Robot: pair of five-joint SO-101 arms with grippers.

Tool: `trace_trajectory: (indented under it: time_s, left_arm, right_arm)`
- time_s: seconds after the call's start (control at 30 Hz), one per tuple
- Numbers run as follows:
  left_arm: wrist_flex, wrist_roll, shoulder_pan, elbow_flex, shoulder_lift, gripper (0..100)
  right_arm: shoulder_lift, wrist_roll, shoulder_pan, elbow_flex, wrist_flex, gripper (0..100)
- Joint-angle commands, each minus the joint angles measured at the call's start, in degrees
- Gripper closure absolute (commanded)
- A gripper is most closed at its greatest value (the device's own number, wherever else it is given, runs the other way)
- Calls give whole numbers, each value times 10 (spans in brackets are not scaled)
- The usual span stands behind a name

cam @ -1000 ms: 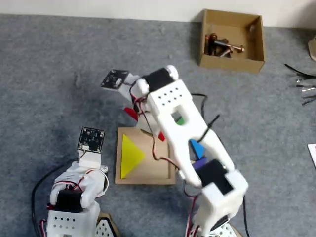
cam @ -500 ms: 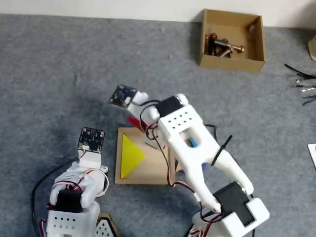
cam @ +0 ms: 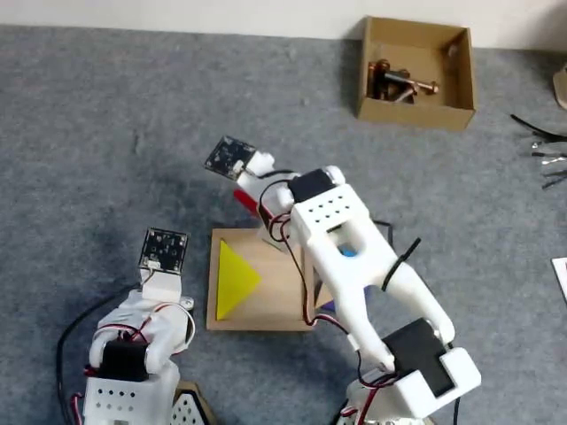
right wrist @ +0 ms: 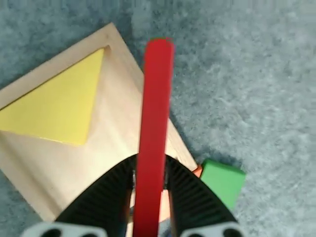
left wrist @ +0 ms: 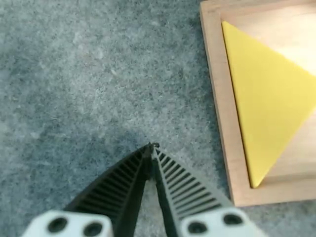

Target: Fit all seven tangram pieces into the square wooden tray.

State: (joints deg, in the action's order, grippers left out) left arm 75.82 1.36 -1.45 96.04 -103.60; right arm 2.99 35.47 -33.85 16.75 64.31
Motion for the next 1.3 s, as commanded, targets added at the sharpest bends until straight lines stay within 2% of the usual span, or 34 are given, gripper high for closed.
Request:
trace_trajectory:
  time_s: [0.0, 0.5, 0.77, 1.27]
  left_arm:
    - [3, 4, 6, 11, -4, 995]
    - [3, 5, 7, 11, -4, 995]
    - [3, 5, 8, 11, -4, 995]
    - [2, 4, 5, 11, -2, 995]
  right_arm:
    - [-7, 11, -3, -9, -22, 994]
    - [-33, 13, -2, -8, -72, 994]
    - [-34, 80, -3, -5, -85, 994]
    - [-35, 82, -2, -2, -81, 994]
